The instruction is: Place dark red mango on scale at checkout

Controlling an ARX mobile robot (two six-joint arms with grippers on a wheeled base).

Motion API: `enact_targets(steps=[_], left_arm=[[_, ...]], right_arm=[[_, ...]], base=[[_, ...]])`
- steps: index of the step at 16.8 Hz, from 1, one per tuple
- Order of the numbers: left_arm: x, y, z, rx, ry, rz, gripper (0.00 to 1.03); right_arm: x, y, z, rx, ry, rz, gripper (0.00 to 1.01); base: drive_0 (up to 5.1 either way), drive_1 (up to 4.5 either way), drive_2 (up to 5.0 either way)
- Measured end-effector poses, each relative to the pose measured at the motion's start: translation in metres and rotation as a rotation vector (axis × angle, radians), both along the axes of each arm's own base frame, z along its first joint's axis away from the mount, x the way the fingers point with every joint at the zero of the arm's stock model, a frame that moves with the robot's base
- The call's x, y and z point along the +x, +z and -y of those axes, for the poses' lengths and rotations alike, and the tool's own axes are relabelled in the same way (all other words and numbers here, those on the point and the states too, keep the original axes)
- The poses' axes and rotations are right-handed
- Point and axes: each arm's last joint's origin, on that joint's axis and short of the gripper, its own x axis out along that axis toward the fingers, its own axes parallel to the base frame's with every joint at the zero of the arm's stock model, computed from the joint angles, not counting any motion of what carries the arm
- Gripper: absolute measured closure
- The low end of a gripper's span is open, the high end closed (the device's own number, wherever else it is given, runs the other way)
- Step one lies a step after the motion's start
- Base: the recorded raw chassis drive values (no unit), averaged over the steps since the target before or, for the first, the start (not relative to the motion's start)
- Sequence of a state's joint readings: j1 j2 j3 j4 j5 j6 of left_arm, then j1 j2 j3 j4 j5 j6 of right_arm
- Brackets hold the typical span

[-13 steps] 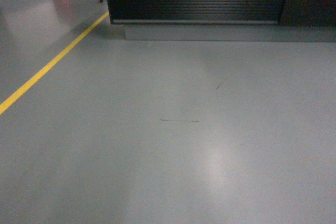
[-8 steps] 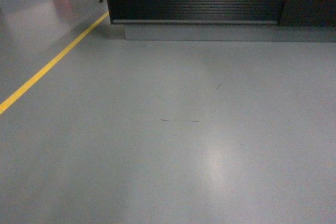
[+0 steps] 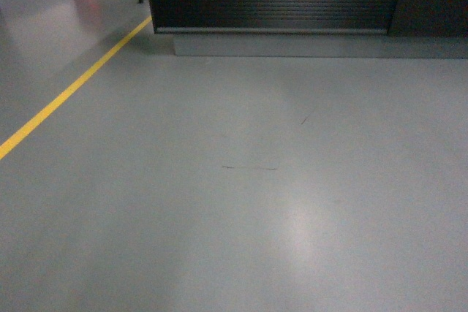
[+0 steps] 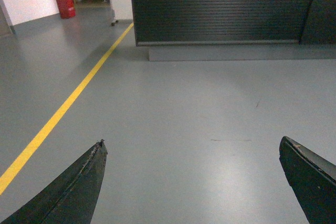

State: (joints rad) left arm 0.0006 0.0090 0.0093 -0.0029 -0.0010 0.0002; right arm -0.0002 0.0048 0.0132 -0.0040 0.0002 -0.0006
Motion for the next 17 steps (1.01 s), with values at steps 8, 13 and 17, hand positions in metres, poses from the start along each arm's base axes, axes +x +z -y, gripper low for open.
enact_targets(steps=[8,13,17], left_arm=[[0.0000,0.0000,0.0000,0.000,0.000,0.000,0.05],[0.0000,0.0000,0.0000,0.000,0.000,0.000,0.05],[0.0000,0.0000,0.0000,0.000,0.000,0.000,0.05]], right_arm=[[0.0000,0.0000,0.0000,0.000,0.000,0.000,0.03],[0.0000,0.0001,0.0000,0.000,0.000,0.001,0.03],[0.0000,-0.0002,0.0000,0.000,0.000,-0.002,0.03]], base=[[0.0,0.00,0.0],[0.0,2.57,-2.6],[0.0,4.29,-4.3]])
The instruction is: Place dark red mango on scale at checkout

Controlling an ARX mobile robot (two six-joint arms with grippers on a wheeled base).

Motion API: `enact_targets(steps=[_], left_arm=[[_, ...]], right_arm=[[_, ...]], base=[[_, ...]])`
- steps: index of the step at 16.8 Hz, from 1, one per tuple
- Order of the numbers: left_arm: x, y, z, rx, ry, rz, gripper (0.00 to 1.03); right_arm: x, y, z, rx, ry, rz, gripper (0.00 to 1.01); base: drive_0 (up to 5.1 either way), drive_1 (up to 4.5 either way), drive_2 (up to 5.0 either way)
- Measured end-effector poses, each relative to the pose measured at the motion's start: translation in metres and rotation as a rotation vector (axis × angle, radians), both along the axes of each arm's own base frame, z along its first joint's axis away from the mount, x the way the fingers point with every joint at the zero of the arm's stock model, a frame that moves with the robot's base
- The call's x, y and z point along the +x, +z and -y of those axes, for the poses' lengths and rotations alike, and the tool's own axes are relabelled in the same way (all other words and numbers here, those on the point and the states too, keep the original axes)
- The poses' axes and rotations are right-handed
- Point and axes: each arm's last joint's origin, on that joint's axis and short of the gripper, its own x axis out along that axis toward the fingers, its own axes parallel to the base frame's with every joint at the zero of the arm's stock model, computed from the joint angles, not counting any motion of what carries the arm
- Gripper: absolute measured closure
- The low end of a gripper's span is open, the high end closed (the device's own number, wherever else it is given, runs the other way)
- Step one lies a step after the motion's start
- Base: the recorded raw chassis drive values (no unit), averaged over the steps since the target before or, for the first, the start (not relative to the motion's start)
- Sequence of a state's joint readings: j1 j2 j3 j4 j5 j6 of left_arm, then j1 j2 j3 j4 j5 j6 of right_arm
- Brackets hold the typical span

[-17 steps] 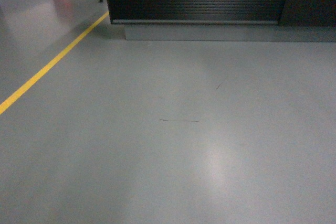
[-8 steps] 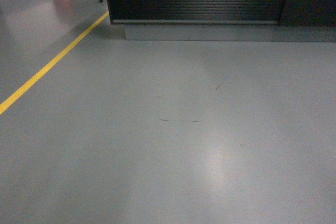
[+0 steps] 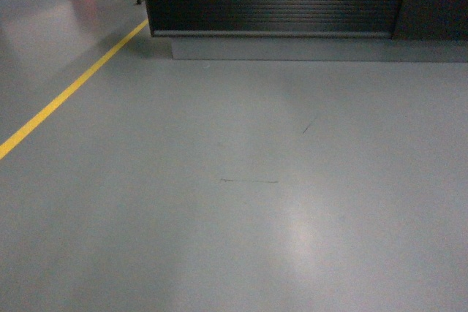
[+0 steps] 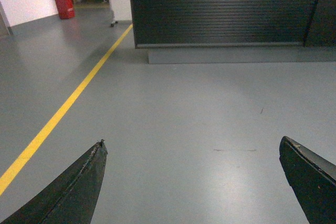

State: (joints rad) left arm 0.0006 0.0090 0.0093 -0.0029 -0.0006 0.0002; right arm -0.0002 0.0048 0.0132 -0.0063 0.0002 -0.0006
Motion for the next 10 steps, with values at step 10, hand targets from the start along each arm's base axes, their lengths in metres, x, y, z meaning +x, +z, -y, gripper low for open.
enact_targets(steps=[10], left_arm=[[0.0000,-0.0002,0.0000,0.000,0.000,-0.002,0.05]], right_arm=[[0.0000,0.0000,0.0000,0.000,0.000,0.000,0.03]], base=[[0.1,4.37,-4.3]])
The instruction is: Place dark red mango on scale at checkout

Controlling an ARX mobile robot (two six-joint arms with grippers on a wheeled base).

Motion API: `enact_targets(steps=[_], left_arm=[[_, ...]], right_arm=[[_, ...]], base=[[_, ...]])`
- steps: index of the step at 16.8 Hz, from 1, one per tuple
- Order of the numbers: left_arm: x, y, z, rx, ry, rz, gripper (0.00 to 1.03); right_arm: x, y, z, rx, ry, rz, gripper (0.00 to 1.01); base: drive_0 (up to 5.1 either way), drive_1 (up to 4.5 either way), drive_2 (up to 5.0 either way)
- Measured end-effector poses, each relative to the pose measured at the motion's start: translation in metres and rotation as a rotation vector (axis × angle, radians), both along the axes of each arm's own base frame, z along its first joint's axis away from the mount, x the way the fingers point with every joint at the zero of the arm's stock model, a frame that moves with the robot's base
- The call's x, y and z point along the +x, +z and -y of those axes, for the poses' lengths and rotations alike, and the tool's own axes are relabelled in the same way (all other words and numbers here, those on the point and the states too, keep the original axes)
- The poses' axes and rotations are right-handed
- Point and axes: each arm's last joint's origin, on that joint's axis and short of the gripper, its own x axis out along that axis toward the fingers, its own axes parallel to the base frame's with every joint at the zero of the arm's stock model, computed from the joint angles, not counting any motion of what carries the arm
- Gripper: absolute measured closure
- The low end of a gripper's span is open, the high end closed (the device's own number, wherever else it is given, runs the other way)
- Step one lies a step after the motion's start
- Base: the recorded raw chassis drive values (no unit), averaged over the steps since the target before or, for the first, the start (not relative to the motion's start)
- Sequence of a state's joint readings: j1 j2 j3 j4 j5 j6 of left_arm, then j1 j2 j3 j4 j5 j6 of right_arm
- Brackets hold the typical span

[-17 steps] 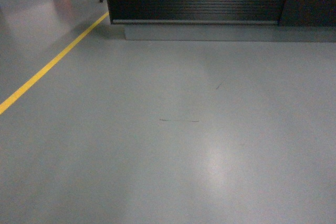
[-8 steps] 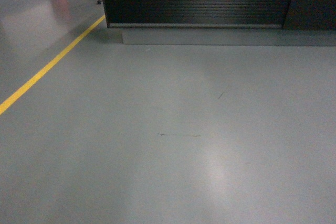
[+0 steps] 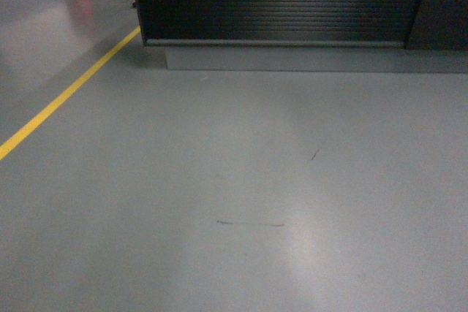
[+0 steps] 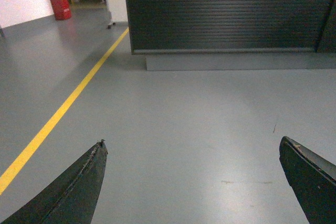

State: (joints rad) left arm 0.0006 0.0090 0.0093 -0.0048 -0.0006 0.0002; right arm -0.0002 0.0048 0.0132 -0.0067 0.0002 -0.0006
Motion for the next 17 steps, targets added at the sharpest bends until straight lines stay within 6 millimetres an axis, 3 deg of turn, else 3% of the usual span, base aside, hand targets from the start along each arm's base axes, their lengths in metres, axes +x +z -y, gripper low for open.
enact_targets(steps=[17], left_arm=[[0.0000,0.0005,0.0000,0.000,0.000,0.005,0.05]], right_arm=[[0.0000,0.0004,0.0000,0.000,0.000,0.004,0.03]], base=[[0.0,4.36,-4.3]])
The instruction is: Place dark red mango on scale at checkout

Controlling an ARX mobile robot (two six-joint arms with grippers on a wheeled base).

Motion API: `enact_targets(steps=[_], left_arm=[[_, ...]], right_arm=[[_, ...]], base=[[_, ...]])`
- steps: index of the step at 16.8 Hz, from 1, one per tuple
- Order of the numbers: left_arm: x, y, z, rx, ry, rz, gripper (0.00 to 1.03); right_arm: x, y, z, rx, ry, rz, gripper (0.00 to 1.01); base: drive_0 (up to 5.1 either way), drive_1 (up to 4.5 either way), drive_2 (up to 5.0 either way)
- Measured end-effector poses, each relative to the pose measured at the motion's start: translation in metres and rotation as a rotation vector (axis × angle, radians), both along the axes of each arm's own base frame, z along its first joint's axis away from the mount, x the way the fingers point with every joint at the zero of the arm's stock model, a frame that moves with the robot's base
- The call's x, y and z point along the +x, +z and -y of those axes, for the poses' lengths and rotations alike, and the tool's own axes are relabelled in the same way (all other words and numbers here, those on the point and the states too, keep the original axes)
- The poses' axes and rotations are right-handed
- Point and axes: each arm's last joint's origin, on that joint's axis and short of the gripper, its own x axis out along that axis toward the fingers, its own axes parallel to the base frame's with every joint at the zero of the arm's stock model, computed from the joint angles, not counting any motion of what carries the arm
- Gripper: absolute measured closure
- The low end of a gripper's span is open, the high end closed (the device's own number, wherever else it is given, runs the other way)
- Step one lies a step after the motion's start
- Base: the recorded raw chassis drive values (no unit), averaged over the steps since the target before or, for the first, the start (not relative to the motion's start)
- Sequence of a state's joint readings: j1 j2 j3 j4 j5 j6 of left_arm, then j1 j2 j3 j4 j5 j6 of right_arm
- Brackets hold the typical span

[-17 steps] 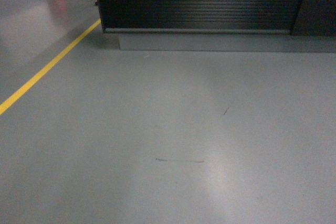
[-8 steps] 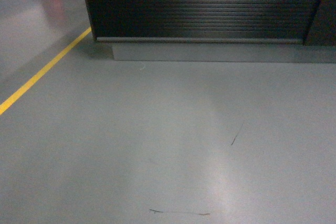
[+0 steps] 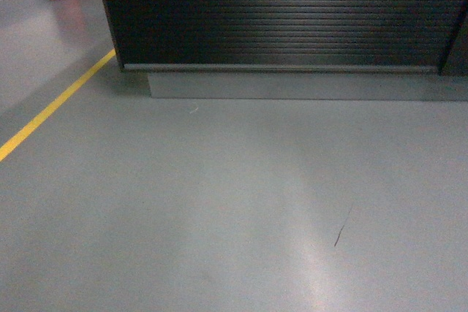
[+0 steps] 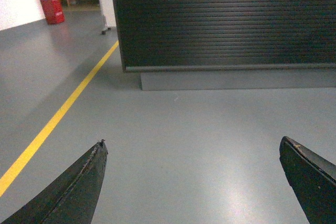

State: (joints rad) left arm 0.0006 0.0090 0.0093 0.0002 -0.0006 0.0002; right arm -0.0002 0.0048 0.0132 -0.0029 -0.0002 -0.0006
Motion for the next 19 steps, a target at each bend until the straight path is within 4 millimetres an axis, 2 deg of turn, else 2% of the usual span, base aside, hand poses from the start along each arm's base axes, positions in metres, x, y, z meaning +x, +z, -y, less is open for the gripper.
enact_targets(steps=[19], left_arm=[[0.0000,-0.0004,0.0000,0.000,0.000,-0.004,0.05]], right_arm=[[0.0000,-0.0003,0.0000,0.000,0.000,-0.003,0.03]], base=[[0.0,4.31,-4.3]])
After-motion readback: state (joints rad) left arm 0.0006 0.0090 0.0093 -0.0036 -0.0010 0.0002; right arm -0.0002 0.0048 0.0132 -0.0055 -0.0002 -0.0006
